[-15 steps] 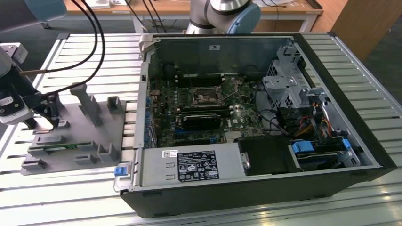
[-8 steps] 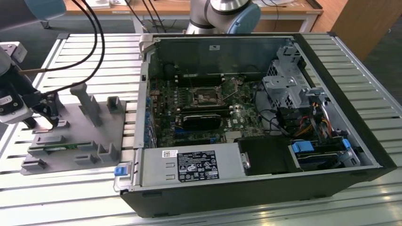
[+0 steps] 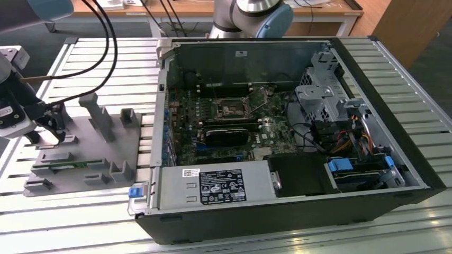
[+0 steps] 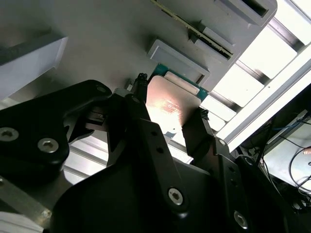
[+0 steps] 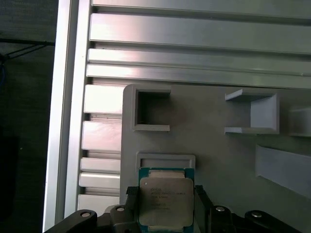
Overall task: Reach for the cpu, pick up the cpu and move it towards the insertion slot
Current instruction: 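Pick up the cpu and move it towards the insertion slot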
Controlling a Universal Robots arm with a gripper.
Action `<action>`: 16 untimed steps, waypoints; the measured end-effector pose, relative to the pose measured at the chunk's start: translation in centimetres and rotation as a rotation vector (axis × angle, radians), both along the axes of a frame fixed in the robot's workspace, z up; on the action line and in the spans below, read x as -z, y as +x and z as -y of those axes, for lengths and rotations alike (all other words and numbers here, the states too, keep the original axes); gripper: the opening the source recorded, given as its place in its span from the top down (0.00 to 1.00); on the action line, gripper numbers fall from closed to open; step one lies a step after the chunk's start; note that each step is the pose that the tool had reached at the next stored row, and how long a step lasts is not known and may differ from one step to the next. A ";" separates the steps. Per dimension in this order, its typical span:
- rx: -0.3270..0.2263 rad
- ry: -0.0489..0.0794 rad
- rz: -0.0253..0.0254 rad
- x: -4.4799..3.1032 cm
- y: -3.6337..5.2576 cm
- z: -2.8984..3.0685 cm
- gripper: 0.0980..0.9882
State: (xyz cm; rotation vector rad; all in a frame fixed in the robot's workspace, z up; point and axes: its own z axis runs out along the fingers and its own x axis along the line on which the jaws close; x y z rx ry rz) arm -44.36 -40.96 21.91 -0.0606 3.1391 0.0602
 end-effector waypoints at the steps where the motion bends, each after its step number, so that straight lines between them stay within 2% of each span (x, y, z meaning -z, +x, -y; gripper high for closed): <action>1: 0.000 0.000 0.0000 -0.02 0.00 0.00 0.51; 16: 0.000 0.000 0.0000 -0.76 0.00 0.00 0.51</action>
